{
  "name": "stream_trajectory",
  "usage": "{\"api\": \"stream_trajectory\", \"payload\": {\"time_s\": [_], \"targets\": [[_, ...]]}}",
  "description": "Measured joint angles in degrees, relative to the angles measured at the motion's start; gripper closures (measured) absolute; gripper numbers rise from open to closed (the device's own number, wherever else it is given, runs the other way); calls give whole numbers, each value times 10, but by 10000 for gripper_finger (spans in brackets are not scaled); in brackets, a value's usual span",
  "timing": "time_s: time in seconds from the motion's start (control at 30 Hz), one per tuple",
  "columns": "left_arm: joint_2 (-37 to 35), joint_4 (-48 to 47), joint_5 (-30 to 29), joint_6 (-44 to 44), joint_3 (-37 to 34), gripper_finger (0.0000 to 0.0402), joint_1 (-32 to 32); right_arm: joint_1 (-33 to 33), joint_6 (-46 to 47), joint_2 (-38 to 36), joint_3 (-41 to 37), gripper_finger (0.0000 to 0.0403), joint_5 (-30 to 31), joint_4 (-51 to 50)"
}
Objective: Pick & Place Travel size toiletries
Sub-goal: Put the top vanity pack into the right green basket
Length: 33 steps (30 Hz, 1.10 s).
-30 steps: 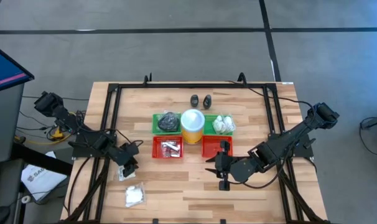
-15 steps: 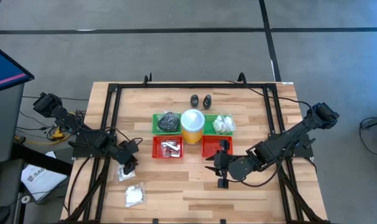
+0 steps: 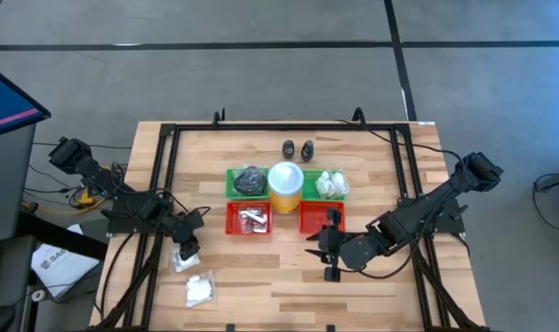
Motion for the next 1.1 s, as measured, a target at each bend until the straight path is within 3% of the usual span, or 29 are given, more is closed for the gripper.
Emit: {"api": "stream_trajectory", "payload": {"time_s": [0.4, 0.7, 0.93, 1.1], "targets": [[1, -8, 76, 2, -1, 284, 0, 0, 0, 0, 0, 280, 0, 0], [2, -12, 75, 0, 13, 284, 0, 0, 0, 0, 0, 280, 0, 0], [3, -185, 98, -18, 74, 284, -1, -1, 0, 0, 0, 280, 0, 0], [2, -172, 110, -26, 88, 284, 0, 5, 0, 0, 0, 280, 0, 0]]}}
